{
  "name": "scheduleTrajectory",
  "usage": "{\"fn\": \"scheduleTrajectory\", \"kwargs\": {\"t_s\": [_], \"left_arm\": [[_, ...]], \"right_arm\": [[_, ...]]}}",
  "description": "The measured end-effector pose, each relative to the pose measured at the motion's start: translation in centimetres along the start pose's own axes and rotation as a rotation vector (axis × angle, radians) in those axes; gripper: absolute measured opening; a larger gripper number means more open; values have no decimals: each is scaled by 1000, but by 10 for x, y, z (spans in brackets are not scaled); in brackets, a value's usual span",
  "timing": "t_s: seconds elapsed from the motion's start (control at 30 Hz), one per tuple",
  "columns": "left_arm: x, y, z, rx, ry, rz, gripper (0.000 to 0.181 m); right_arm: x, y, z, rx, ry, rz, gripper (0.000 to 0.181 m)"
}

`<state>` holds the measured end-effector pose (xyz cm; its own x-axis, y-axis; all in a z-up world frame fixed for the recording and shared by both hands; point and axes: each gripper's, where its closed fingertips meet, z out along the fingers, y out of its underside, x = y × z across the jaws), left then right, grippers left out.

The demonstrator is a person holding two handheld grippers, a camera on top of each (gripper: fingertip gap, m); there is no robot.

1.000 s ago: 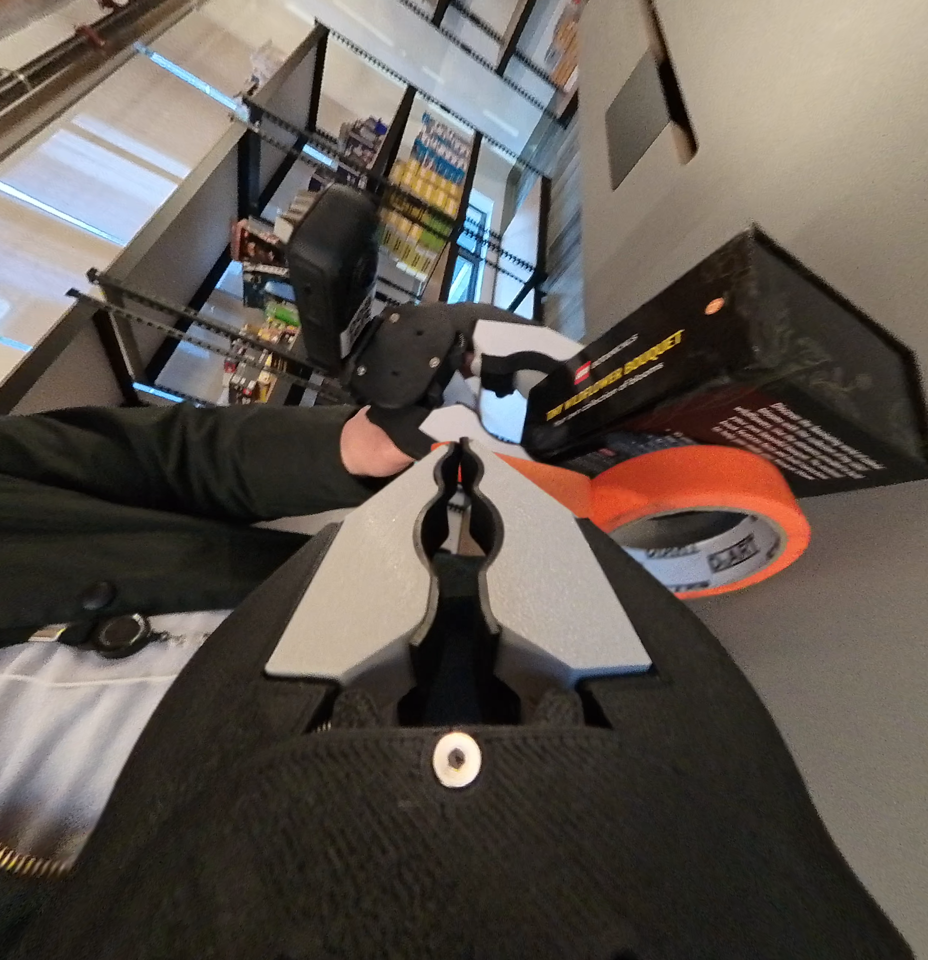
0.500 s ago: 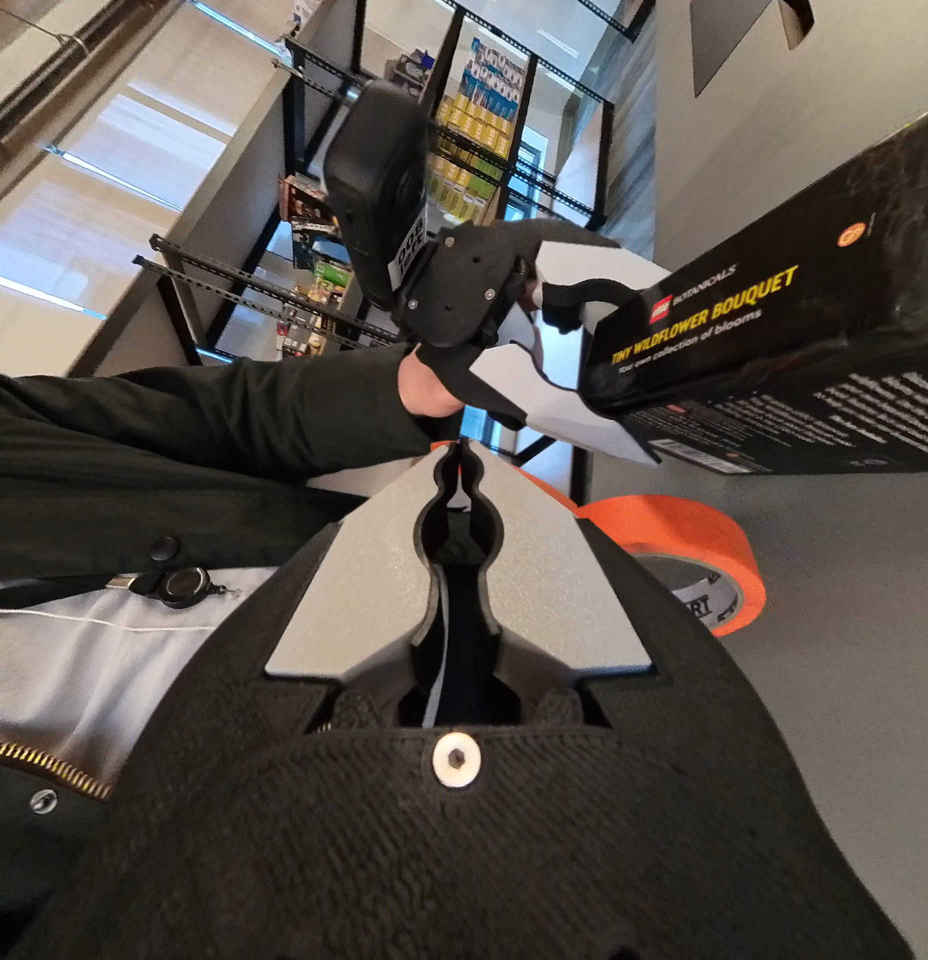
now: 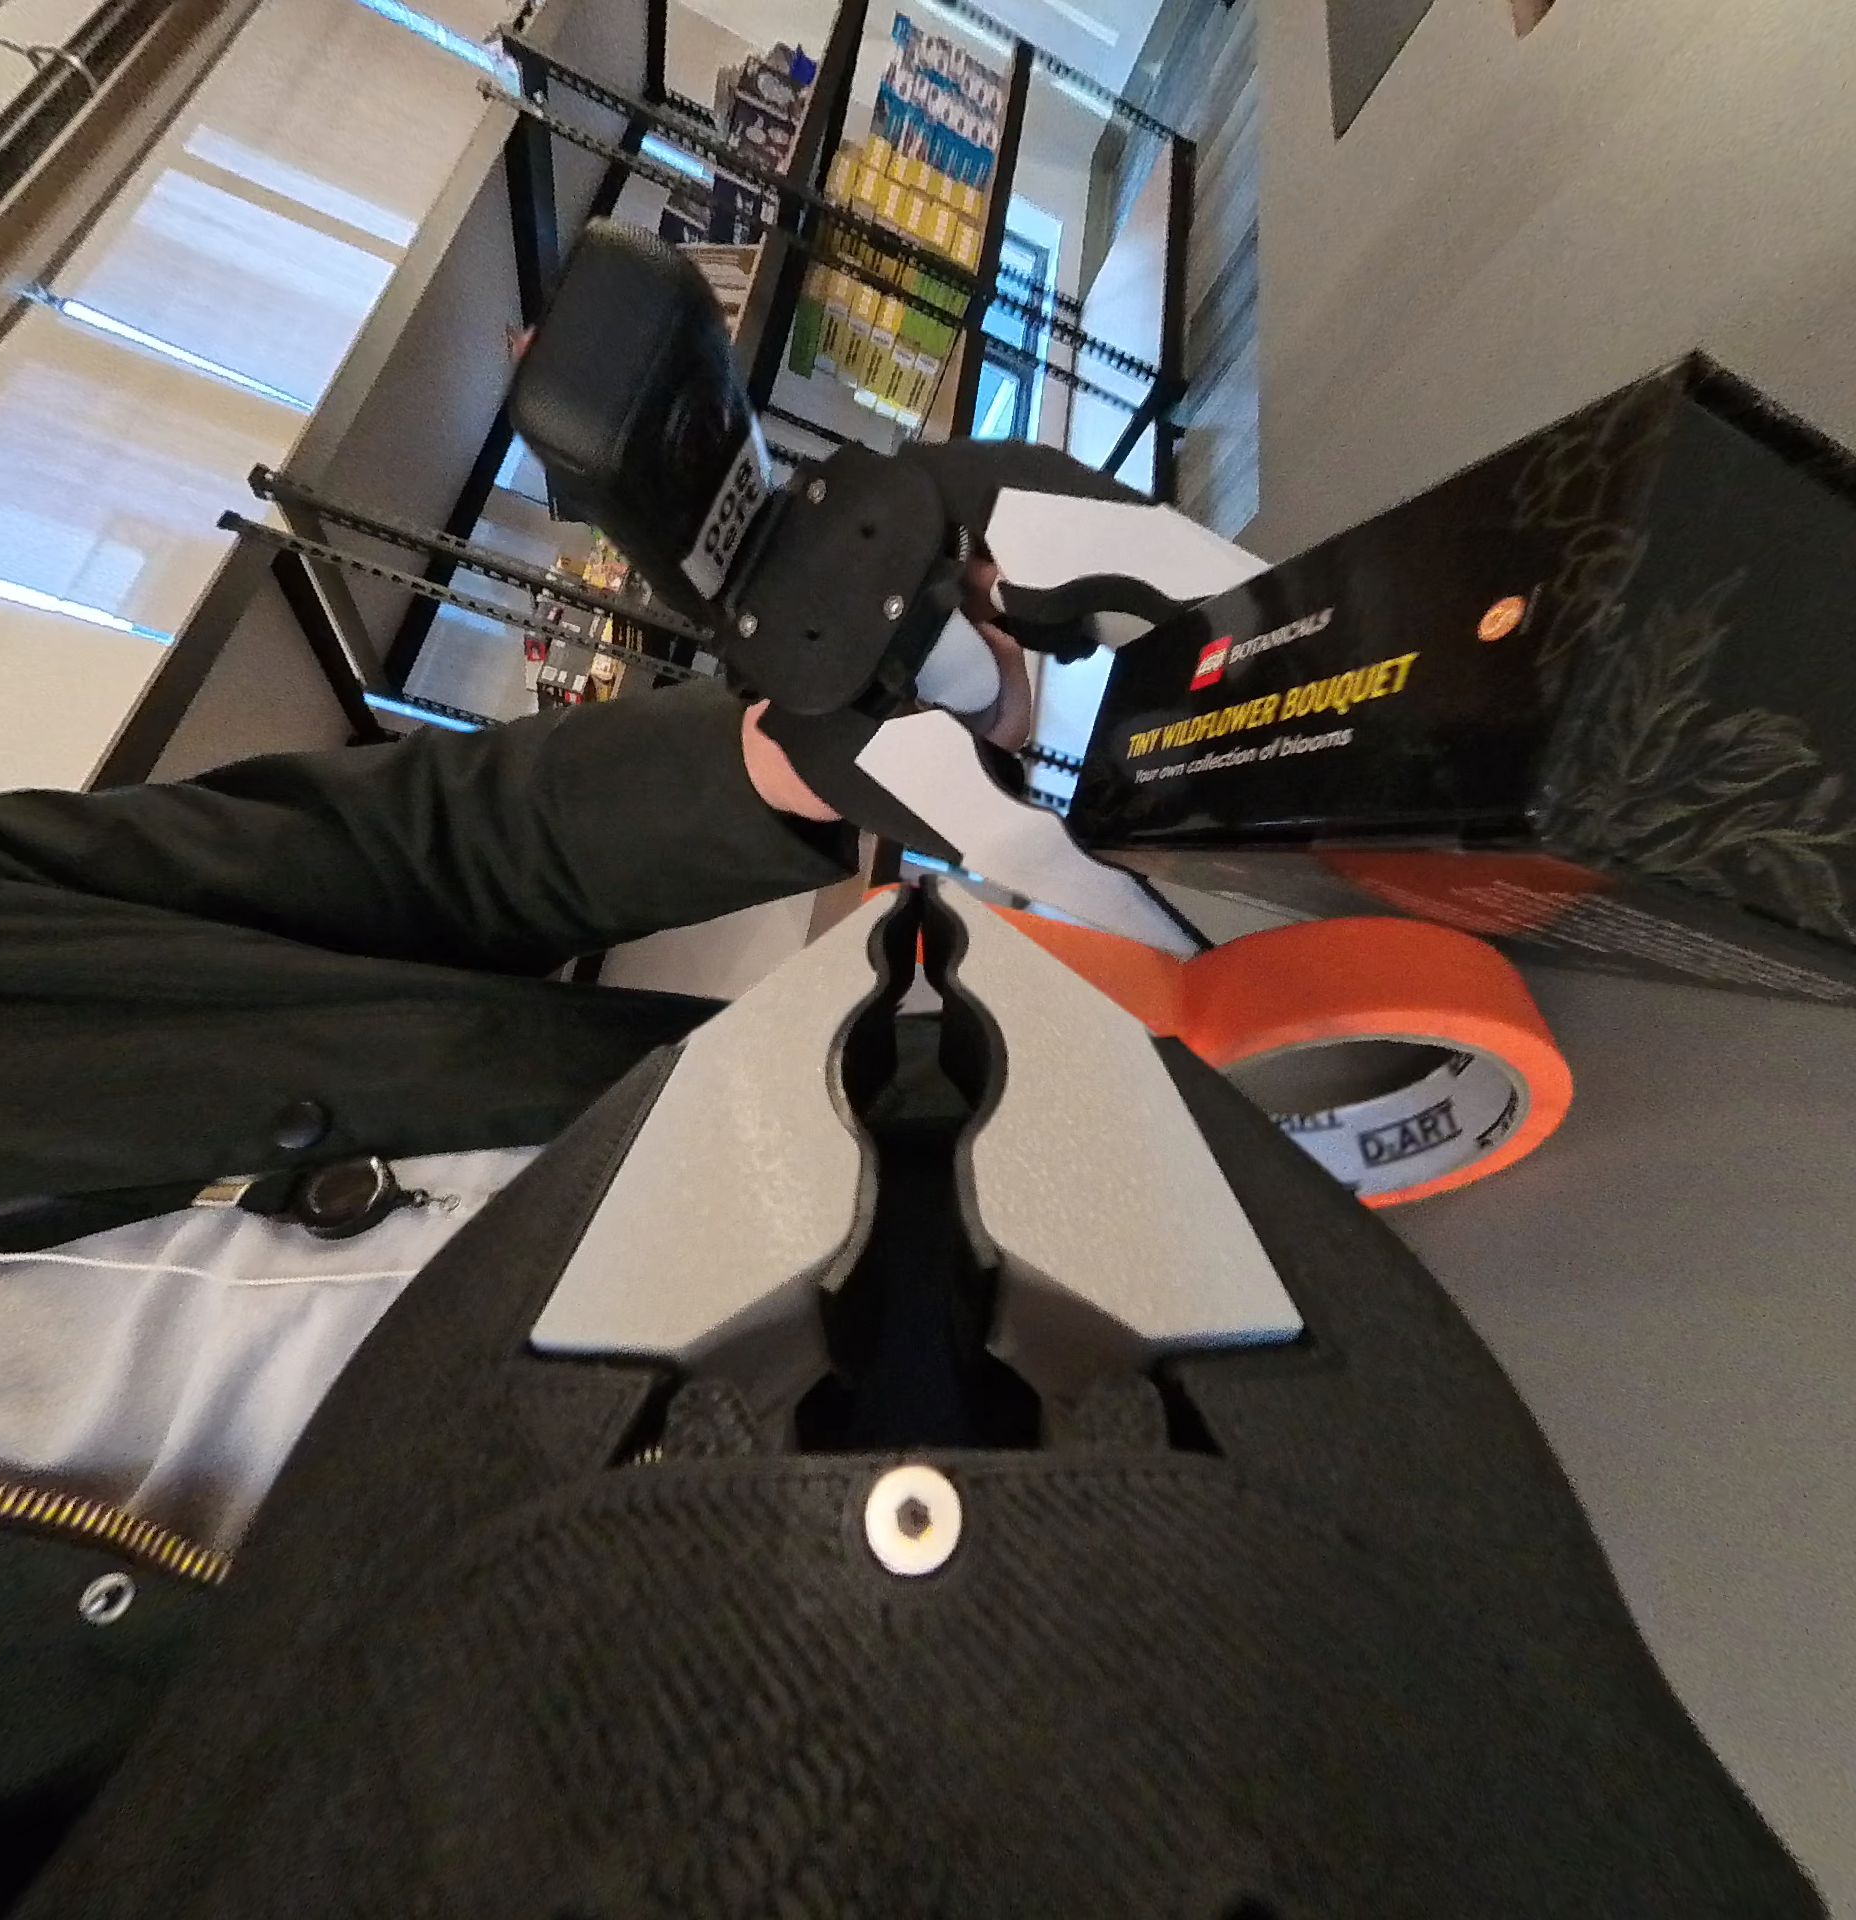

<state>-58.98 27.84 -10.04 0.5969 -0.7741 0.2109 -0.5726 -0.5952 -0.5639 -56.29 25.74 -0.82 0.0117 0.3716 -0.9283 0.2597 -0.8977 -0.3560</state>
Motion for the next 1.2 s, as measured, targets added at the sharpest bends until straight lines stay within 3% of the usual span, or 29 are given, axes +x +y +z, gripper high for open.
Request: {"fn": "scheduleTrajectory", "kwargs": {"t_s": [0.23, 0.4, 0.6, 1.2], "left_arm": [[0, -1, 0, 1, 4, 1, 75], [0, -1, 0, 4, 3, -2, 75], [0, -1, 0, 7, 3, -3, 75], [0, -2, 0, 10, 4, -6, 75]], "right_arm": [[-22, 28, -1, -115, -49, -7, 0], [-28, 28, -5, -73, -48, -40, 0], [-16, 35, -3, -129, -22, -39, 0], [18, -18, 4, 22, 36, -38, 0]]}}
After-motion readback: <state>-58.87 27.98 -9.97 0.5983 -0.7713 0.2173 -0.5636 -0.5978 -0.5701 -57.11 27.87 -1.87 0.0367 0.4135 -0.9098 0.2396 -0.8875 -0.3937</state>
